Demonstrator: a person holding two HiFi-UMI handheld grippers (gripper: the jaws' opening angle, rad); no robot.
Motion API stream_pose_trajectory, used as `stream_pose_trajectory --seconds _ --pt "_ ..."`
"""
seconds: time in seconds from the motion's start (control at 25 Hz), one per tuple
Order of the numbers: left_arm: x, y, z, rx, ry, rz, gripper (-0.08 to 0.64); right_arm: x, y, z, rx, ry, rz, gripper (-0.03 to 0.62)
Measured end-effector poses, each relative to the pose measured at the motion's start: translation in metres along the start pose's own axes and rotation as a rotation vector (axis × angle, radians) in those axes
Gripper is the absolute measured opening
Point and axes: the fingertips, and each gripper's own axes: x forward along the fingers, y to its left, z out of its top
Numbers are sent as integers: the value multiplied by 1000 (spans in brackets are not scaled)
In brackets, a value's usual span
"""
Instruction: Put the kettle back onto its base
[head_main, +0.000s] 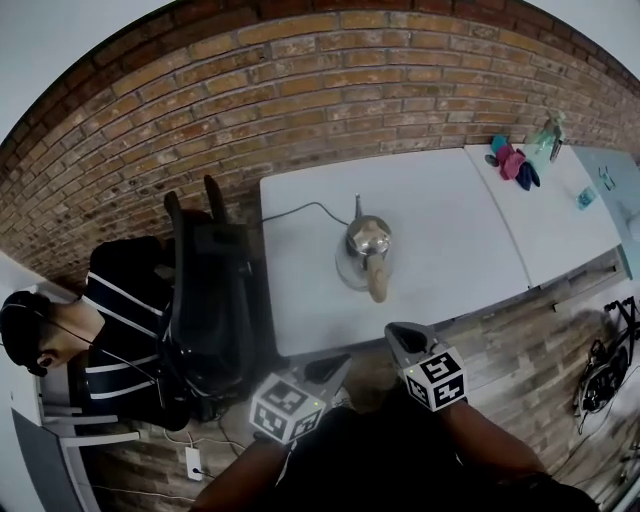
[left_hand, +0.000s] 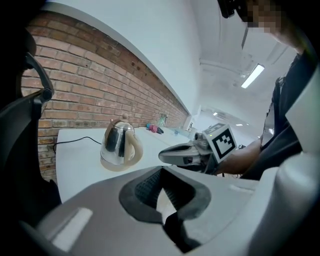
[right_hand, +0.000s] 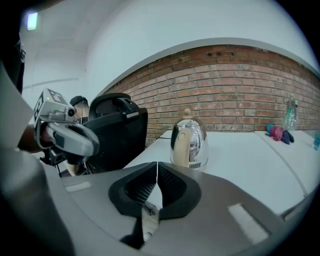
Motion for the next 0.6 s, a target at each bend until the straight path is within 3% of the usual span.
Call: stream_pose_trajectory --seconds 0.28,0.6 --pt "-7 -14 11 13 -38 21 2 -35 6 5 15 -30 31 28" --pt "-5 -37 16 -20 -101 152 2 -92 9 14 -63 -72 143 26"
